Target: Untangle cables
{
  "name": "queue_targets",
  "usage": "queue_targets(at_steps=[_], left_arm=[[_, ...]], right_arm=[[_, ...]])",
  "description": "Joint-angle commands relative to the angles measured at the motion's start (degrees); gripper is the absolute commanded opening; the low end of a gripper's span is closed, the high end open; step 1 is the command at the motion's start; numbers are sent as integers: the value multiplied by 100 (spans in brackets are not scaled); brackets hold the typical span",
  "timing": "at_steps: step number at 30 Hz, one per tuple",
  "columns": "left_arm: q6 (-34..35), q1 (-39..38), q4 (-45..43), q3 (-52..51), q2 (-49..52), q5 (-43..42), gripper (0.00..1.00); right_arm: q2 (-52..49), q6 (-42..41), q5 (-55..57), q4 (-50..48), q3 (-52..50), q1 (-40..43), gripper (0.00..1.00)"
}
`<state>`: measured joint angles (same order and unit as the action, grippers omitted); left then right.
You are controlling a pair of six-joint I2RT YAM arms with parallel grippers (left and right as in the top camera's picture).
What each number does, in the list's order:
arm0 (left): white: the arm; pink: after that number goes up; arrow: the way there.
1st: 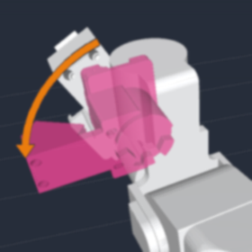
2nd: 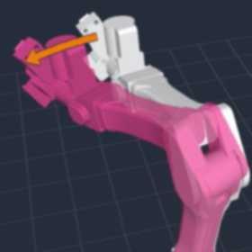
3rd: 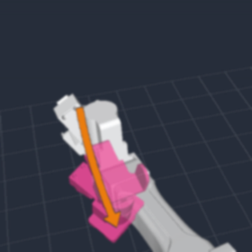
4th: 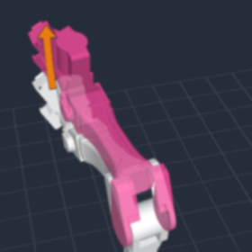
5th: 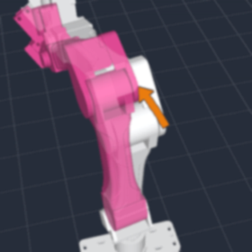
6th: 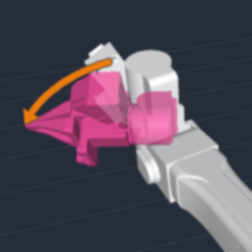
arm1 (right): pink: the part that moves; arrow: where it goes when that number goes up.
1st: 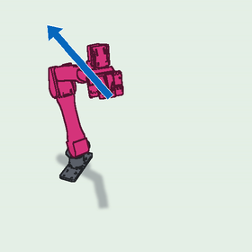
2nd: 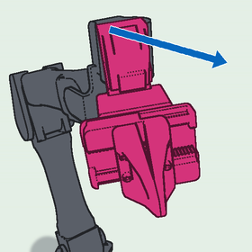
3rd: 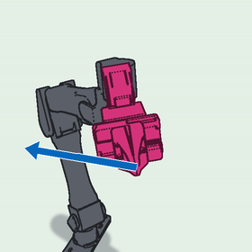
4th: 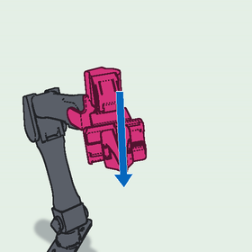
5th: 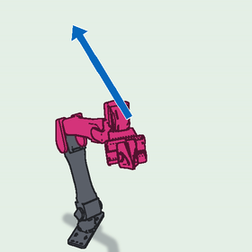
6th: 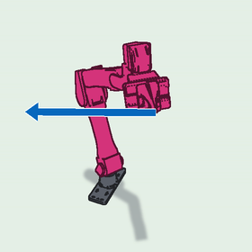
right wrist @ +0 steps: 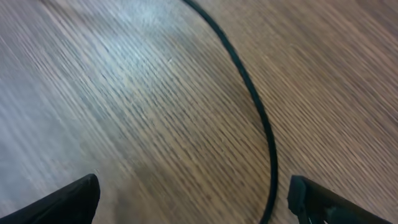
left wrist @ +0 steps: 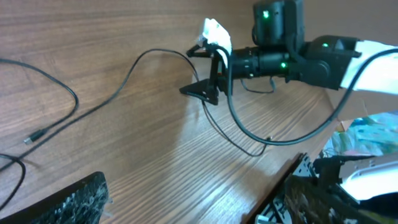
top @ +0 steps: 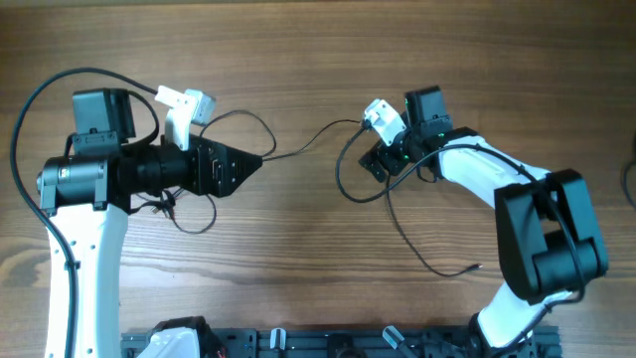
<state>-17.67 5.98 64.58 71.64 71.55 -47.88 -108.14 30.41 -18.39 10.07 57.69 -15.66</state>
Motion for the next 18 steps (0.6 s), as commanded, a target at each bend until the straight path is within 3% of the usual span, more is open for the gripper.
queue_targets(at_steps=[1, 4, 5, 6, 7, 10, 14, 18], left_arm=[[-157, 13, 122, 70, -31, -31, 93], [-140, 13, 190, 70, -31, -31, 93], [-140, 13, 192, 70, -31, -28, 94], [-140, 13, 192, 70, -31, -28, 93], [-140, 13, 195, 70, -31, -28, 94], [-140, 13, 195, 70, -31, -31, 99], [-140, 13, 254, 70, -31, -26, 98], [-140, 13, 212, 70, -31, -4, 98]], right_arm=[[-553, 557, -122, -201, -7, -2, 99], [-879, 540, -122, -398, -7, -2, 93], [-890, 533, -122, -435, -7, -2, 63], [-887, 387, -120, -511, -4, -2, 15], [-887, -28, -122, -638, -4, -2, 4], [-776, -1681, -120, -903, 17, -2, 4], [-140, -3377, -129, -1093, 61, -2, 4], [1504, -3373, -376, -1095, 61, -2, 4]])
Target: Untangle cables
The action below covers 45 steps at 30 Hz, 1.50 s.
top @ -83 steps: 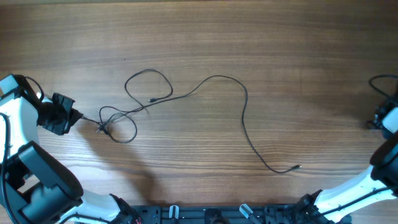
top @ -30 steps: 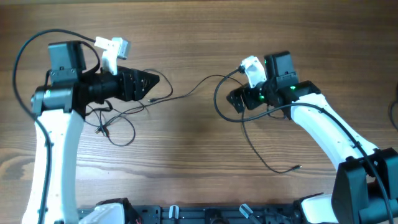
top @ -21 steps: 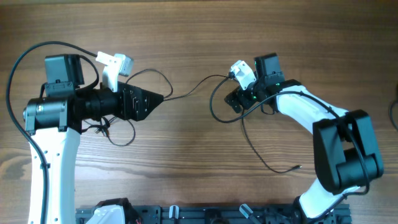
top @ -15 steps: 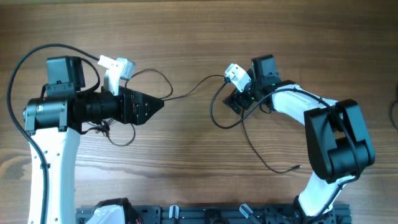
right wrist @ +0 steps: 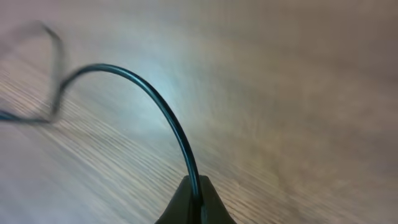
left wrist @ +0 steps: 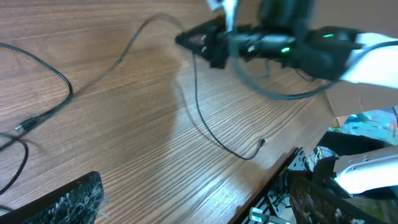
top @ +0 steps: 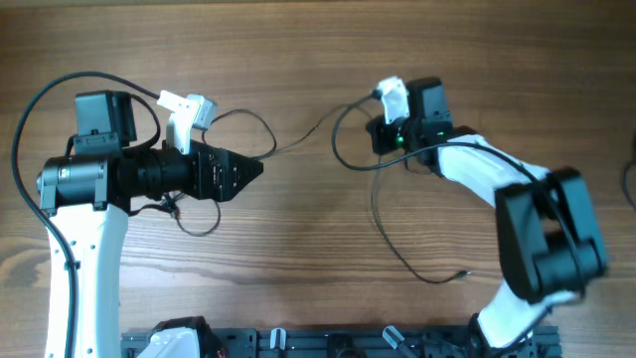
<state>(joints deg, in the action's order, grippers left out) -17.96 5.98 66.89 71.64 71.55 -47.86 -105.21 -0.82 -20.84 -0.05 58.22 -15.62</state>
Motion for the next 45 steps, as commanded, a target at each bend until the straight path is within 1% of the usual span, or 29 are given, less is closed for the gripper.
queue_targets(at_steps=[1, 2, 5, 8, 11, 12, 14, 15, 16, 18, 20, 22, 25, 26, 27, 28, 29, 30, 31, 33, 34, 35, 36, 38, 40, 42, 43, 45], left_arm=[[-114, 13, -24, 70, -31, -7, 98], [-114, 13, -24, 70, -31, -7, 98], [-114, 13, -24, 70, -31, -7, 98], [-111, 13, -20, 70, -31, -7, 98], [-114, 13, -20, 70, -31, -4, 97], [-114, 13, -20, 70, -28, 107, 97], [-114, 13, -22, 63, -24, 369, 95], [-114, 13, -20, 59, -11, 402, 95], [-111, 11, -9, 59, 26, 378, 94], [-114, -87, 17, 28, 136, 380, 94], [-116, -358, -81, -140, 313, 382, 94], [-116, -660, -289, -334, 525, 380, 97], [-116, -1423, -407, -398, 1126, 409, 100], [-116, -1602, -437, -398, 1298, 490, 100], [-114, -1707, -452, -398, 1403, 562, 99], [-114, -1843, -452, -398, 1554, 599, 96], [-114, -1967, -450, -398, 1670, 597, 93], [-114, -2083, -448, -398, 1742, 597, 93], [-116, -2192, -455, -398, 1751, 599, 93], [-116, -2337, -487, -398, 1749, 601, 94], [-114, -2371, -514, -398, 1751, 599, 94], [-114, -2389, -527, -398, 1749, 599, 94], [-114, -2389, -529, -398, 1749, 599, 94], [-111, -2389, -520, -398, 1749, 599, 94], [-111, -2389, -516, -400, 1749, 597, 93], [-111, -2389, -490, -400, 1751, 599, 93], [-111, -2389, -490, -409, 1751, 599, 93], [-109, -2389, -485, -415, 1751, 597, 93]], right_arm=[[1659, -79, -129, -105, 15, -7, 4], [2334, 105, -109, -168, 35, -7, 4], [3753, 92, -109, -330, 35, -7, 4], [4660, 42, -114, -385, 35, -7, 4], [5355, -435, -114, -861, 35, -7, 4], [5637, -774, -116, -1488, 35, -7, 4], [5781, -1261, -140, -2094, 35, -7, 4], [5818, -1668, -299, -2577, 35, -7, 4], [5816, -1897, -461, -2861, 35, -7, 4], [5805, -2149, -592, -3104, 35, -7, 4], [5807, -2190, -634, -3119, 35, -7, 4], [5807, -2190, -634, -3126, 35, -7, 4], [5807, -2173, -756, -3250, 35, -7, 4], [5807, -2013, -756, -3346, 35, -7, 4], [5807, -1674, -748, -3390, 35, -7, 4], [5821, -898, -522, -3368, 35, 0, 4], [5821, -402, 24, -3331, 35, 33, 4], [5818, -162, 927, -3276, 35, 72, 4], [5807, -33, 1550, -3202, 35, 94, 4], [5663, 590, 3501, -2957, 35, 234, 4], [5582, 809, 3945, -2927, 35, 326, 4], [5477, 1051, 4258, -2931, 35, 487, 4], [5410, 1220, 4319, -2933, 35, 649, 4], [5206, 1215, 4363, -2970, 35, 1287, 4], [4920, 404, 4295, -2949, 35, 2277, 4], [4603, -409, 3759, -2865, 35, 3215, 4], [4417, -708, 3401, -2811, 35, 3659, 4], [3928, -1029, 2824, -2457, 35, 4649, 4]])
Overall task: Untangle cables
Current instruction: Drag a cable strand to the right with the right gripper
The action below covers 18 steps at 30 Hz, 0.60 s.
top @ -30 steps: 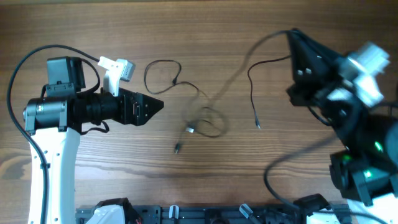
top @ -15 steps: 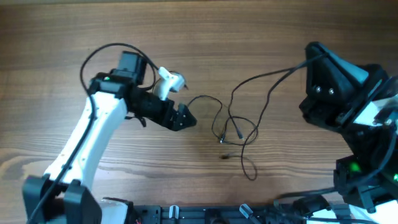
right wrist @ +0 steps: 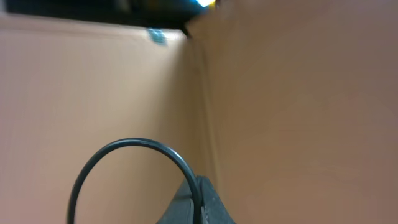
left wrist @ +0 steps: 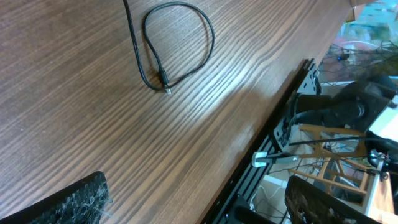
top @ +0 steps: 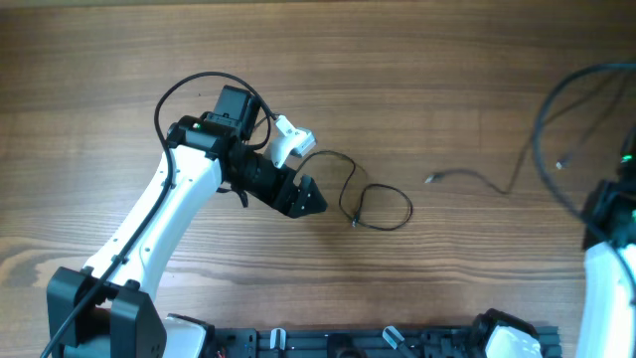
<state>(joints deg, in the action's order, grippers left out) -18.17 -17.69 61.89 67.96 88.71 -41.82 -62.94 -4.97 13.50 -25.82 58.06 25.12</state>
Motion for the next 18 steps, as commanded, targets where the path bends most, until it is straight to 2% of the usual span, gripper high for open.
queue_targets(at_steps=[1, 7, 11, 13, 17, 18], left_arm=[[-68, -22, 48, -48, 35, -7, 93], [-68, -22, 466, -48, 35, 101, 93], [-39, -22, 505, -48, 35, 98, 93], [61, -22, 511, -48, 35, 98, 93], [61, -22, 525, -48, 35, 98, 93], [61, -22, 522, -48, 35, 98, 93]], right_arm=[[-625, -616, -822, 426, 50, 1023, 4], [-2092, -1095, -1867, 1106, 50, 2616, 4], [-3025, -2621, -1644, 2142, 50, 3482, 4], [-3515, -3012, -1786, 2702, 50, 3661, 4], [-3661, -3016, -2164, 2798, 50, 3654, 4], [-3661, -3014, -2404, 2726, 50, 3657, 7]])
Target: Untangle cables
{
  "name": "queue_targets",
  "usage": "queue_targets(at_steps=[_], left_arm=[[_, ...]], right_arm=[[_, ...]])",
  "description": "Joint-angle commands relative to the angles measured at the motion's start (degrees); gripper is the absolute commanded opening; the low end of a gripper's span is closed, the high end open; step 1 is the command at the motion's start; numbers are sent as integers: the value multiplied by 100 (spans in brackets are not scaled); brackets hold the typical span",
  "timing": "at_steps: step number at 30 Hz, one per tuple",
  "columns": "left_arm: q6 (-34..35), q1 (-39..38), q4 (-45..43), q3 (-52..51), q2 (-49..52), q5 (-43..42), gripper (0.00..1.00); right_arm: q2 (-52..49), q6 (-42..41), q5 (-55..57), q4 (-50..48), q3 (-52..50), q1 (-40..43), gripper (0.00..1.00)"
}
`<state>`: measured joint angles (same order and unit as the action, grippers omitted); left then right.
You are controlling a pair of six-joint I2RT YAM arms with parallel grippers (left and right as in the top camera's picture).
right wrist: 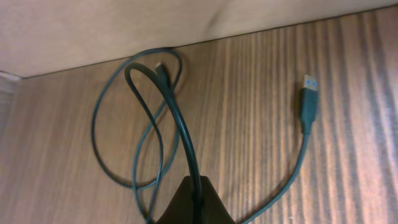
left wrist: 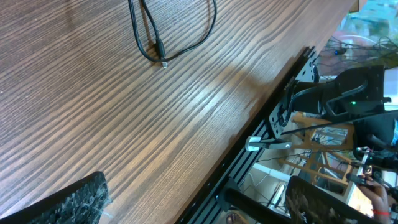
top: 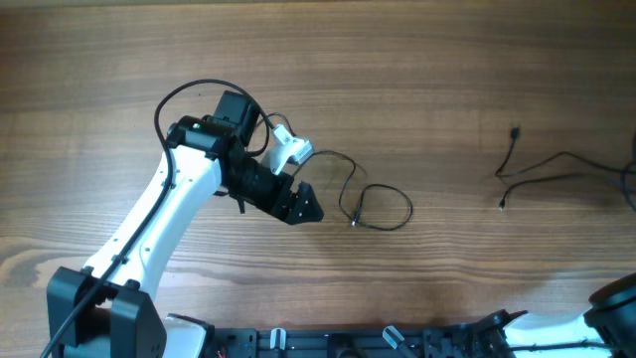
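A thin black cable (top: pixel 381 206) lies in a loop on the wooden table, just right of my left gripper (top: pixel 304 210). In the left wrist view that loop (left wrist: pixel 168 38) sits at the top and the left gripper (left wrist: pixel 193 196) is open and empty. A second dark cable (top: pixel 542 169) lies at the far right, with both ends on the table. In the right wrist view my right gripper (right wrist: pixel 196 194) is shut on this cable (right wrist: pixel 134 124), whose USB plug (right wrist: pixel 309 101) rests on the wood. The right gripper itself is outside the overhead view.
A black rail (top: pixel 328 343) runs along the table's front edge. Beyond that edge (left wrist: pixel 267 106) stand frames and loose wires. A brown cardboard wall (right wrist: pixel 186 18) borders the table behind the right cable. Part of the right arm (top: pixel 614 298) shows at the bottom right corner.
The right cable's ends have shifted further right on the table. The right arm has left most of the overhead view, and its wrist camera now faces the table. The left gripper drew slightly back.
First both grippers stood at mid-table by crossed cables, the right one open over a cable. Then the right gripper was shut on that cable. Later the cables lay apart, one looped by the left gripper, the other at the right, where it lies now.
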<state>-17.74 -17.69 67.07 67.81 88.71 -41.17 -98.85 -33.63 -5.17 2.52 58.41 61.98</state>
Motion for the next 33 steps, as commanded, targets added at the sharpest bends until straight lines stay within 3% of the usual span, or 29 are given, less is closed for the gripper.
queue_targets(at_steps=[1, 2, 3, 4, 8, 10, 13, 14, 18, 24, 31, 32, 33], left_arm=[[17, -22, 4, -33, 35, 33, 93], [17, -22, 4, -33, 35, 33, 93], [17, -22, 4, -33, 35, 33, 93], [17, -22, 7, -33, 35, 33, 93], [17, -22, 4, -33, 35, 31, 93], [24, -22, 7, -33, 35, 28, 93], [63, -22, 7, -33, 35, 11, 92], [63, -22, 7, -33, 35, 11, 92], [61, -22, 7, -33, 35, 11, 92], [61, -22, 4, -33, 35, 11, 92], [61, -22, 7, -33, 35, 11, 91], [61, -22, 7, -33, 35, 11, 91], [61, -22, 7, -33, 35, 11, 91]], right_arm=[[-70, -149, -748, -138, 15, -33, 28], [-70, -151, -1123, -188, 15, -50, 52], [-70, -151, -1545, -280, 15, -92, 86], [-70, -153, -1958, -382, 15, -205, 100], [-70, -737, -2013, -129, 15, -876, 100], [-70, -1091, -1504, 811, 15, -1360, 100], [-70, -2586, 35, 2463, 15, -1932, 100], [-70, -2682, 111, 2640, 15, -2052, 100], [-70, -2479, -195, 2761, 15, -2555, 100], [-70, -1429, -310, 1735, 15, -3390, 100], [-70, -1438, 0, 1987, 13, -3718, 99], [-70, -1434, 26, 1993, 13, -3716, 88], [-70, -1429, 96, 1971, 13, -3716, 69]])
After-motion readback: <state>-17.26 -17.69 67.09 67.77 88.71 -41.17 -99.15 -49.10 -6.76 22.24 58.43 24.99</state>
